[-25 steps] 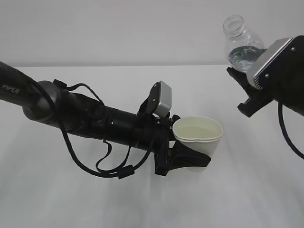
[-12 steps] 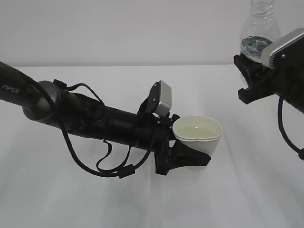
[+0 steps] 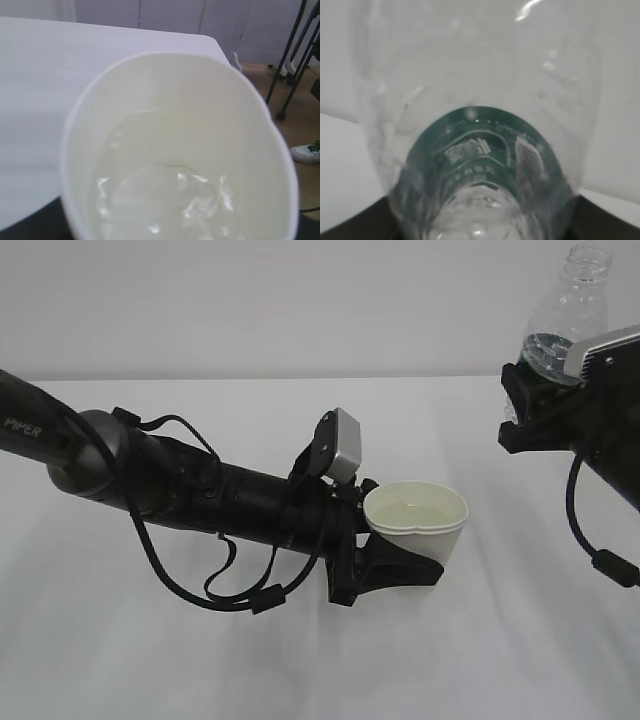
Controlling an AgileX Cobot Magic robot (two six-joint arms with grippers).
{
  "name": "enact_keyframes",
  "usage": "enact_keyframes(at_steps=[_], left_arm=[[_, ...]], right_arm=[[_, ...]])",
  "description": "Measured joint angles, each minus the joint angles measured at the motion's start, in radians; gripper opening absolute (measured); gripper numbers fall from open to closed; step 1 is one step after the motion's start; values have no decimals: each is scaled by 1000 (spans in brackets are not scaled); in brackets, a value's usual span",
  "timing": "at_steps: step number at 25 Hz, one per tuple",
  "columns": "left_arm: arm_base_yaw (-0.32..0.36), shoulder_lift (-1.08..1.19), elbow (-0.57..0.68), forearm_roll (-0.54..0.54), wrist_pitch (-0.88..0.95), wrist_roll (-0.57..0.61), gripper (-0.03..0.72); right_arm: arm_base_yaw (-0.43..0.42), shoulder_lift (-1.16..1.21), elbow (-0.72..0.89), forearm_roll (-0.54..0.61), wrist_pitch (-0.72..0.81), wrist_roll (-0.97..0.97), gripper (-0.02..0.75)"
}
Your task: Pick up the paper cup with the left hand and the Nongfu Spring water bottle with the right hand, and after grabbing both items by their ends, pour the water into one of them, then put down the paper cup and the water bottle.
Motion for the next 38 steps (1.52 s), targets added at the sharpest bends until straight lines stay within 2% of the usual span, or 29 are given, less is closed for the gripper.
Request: enact_keyframes(at_steps=[14,22,38], left_arm=[[0,0,0,-2,28,0,438],[0,0,0,-2,28,0,433],[0,0,0,6,29,0,430]], right_arm=[[0,35,0,141,16,59,383],[0,166,0,143,-45,61,383],[0,312,-13,133,-56,64,382]])
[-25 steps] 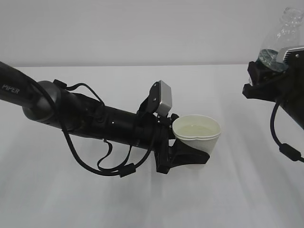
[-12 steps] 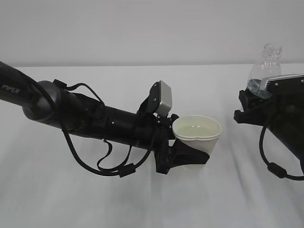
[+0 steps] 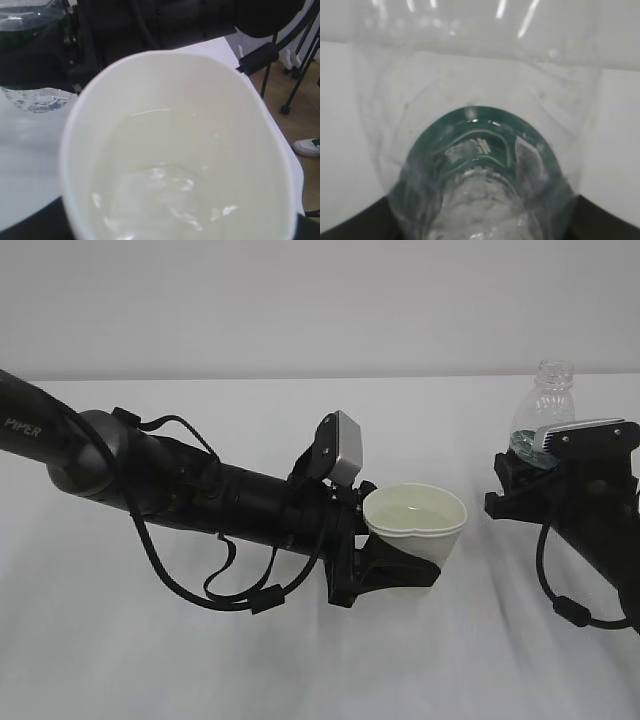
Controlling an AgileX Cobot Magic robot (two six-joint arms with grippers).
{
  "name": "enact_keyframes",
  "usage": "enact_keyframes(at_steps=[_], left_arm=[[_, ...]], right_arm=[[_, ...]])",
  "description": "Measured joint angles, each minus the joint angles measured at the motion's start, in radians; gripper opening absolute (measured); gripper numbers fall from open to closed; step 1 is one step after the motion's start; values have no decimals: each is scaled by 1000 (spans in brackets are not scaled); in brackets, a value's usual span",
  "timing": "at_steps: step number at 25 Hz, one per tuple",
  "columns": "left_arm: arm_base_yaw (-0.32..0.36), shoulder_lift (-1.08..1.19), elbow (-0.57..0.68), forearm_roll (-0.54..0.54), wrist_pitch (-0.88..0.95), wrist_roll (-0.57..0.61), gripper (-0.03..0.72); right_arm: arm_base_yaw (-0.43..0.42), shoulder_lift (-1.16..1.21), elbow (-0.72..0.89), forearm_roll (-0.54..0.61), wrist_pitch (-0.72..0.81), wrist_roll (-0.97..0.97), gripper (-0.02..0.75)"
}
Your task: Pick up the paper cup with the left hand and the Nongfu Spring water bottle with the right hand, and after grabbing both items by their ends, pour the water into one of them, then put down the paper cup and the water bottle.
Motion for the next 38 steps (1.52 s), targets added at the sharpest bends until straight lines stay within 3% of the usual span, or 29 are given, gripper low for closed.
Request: enact_keyframes(at_steps=[38], left_arm=[[0,0,0,-8,6,0,430]], right_arm=[[0,147,-125,-26,0,30,379]])
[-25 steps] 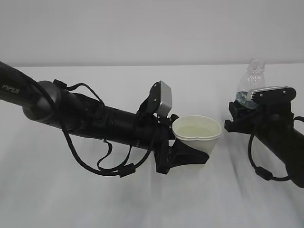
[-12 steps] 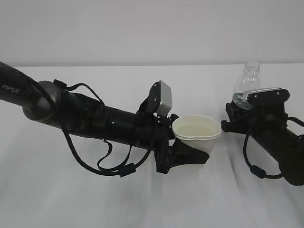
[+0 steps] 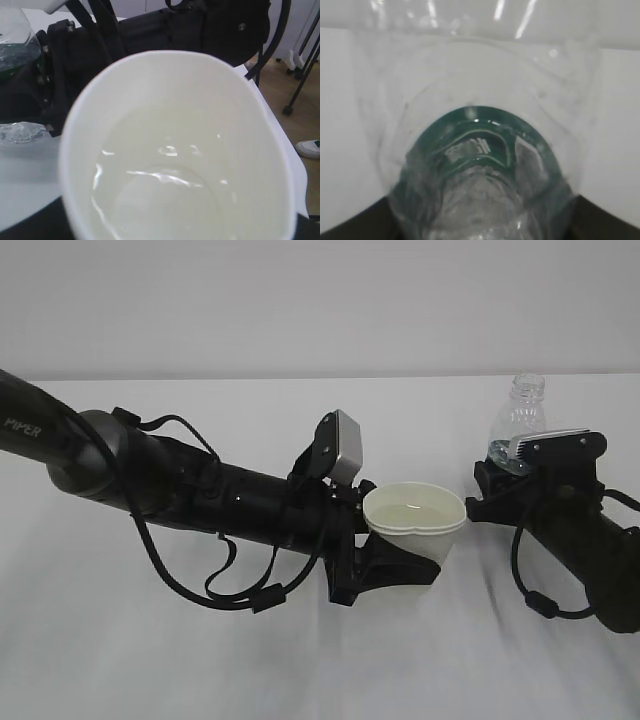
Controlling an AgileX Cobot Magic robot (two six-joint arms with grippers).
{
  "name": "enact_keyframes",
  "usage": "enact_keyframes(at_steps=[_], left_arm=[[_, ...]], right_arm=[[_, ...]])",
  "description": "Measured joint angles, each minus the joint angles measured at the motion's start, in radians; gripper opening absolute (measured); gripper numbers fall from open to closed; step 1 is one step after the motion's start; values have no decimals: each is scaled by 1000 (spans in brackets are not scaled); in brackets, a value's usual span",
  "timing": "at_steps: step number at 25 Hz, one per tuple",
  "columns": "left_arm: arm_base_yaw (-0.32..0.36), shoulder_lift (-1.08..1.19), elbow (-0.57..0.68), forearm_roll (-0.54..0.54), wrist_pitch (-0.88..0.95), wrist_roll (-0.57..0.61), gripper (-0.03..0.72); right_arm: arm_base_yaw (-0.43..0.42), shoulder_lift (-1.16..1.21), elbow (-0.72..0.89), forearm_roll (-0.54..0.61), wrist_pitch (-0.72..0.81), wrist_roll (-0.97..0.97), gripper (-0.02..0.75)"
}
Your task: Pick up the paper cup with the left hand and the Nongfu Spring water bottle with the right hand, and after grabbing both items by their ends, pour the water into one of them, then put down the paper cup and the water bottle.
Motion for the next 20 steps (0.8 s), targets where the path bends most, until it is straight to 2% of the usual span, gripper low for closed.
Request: enact_keyframes(at_steps=[12,17,20], left_arm=[[0,0,0,0,0,0,430],[0,0,0,0,0,0,430],[0,0,0,0,0,0,429]], right_arm=[[0,11,-2,-19,-21,16,386],[0,14,-2,-33,-23,39,512],[0,16,-2,-35,-23,41,558]])
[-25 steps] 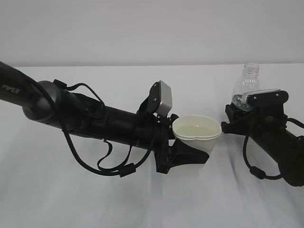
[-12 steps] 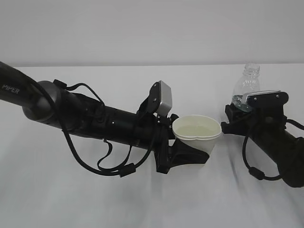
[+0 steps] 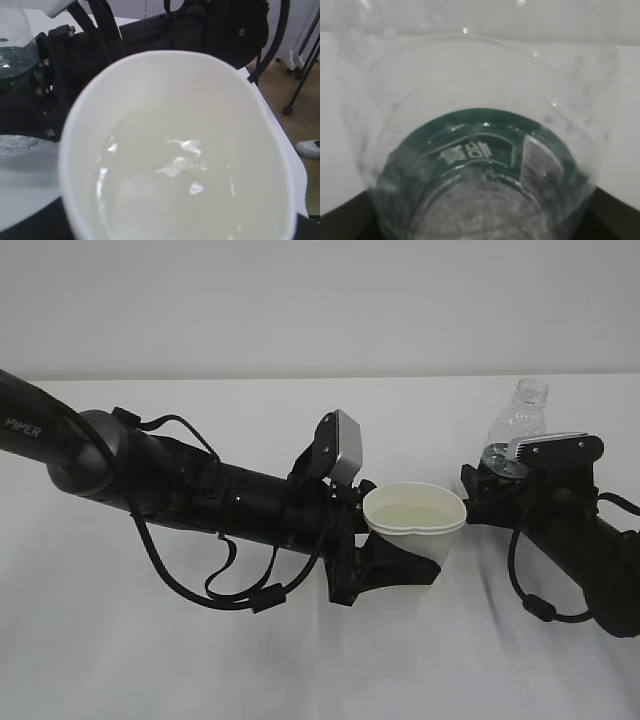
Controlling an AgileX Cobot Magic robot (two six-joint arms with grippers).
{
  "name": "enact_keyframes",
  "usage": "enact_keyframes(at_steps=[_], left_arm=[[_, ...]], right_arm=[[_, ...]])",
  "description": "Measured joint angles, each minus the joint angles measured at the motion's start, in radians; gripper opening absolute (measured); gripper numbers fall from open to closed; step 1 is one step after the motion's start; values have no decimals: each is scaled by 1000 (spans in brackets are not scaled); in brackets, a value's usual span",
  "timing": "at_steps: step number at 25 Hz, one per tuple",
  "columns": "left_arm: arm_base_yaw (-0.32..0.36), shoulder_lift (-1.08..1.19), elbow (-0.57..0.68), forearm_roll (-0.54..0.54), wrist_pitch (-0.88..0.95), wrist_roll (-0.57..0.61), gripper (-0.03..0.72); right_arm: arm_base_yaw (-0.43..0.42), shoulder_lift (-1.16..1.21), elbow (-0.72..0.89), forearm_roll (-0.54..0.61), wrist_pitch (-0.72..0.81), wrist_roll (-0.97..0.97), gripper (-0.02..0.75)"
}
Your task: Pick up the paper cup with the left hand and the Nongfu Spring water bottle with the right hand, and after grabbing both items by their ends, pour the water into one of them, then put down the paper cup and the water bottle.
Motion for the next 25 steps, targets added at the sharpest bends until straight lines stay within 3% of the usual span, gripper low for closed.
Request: enact_keyframes(at_steps=[25], left_arm=[[0,0,0,0,0,0,429]], right_arm=[[0,-135,157,-2,-1,0,575]])
